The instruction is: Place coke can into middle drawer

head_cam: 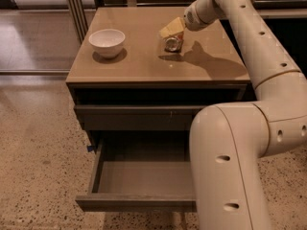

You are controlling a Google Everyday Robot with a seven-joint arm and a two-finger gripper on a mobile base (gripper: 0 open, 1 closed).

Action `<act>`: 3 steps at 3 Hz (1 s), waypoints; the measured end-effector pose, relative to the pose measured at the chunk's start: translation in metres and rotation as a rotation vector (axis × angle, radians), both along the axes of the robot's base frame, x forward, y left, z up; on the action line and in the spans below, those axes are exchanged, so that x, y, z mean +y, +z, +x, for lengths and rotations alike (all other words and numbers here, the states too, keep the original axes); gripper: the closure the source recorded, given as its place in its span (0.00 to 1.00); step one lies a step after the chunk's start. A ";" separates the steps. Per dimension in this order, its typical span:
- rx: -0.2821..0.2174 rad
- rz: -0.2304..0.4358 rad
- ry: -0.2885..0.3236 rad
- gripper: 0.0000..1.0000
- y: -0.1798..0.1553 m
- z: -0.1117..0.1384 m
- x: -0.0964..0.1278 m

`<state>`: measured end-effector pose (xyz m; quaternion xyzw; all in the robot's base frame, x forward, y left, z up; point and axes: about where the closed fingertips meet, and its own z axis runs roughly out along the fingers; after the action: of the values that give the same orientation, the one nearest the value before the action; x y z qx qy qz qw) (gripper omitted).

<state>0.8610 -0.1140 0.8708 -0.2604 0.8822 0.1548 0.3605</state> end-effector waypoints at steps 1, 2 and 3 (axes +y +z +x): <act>0.025 -0.008 0.000 0.00 -0.012 0.007 0.015; 0.030 -0.023 0.007 0.00 -0.015 0.012 0.031; 0.043 -0.034 0.007 0.00 -0.022 0.015 0.040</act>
Offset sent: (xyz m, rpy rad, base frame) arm 0.0633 0.0332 0.0122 -0.0422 0.0274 0.0135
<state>0.8760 -0.0736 0.8488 -0.2662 0.8914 0.1464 0.3363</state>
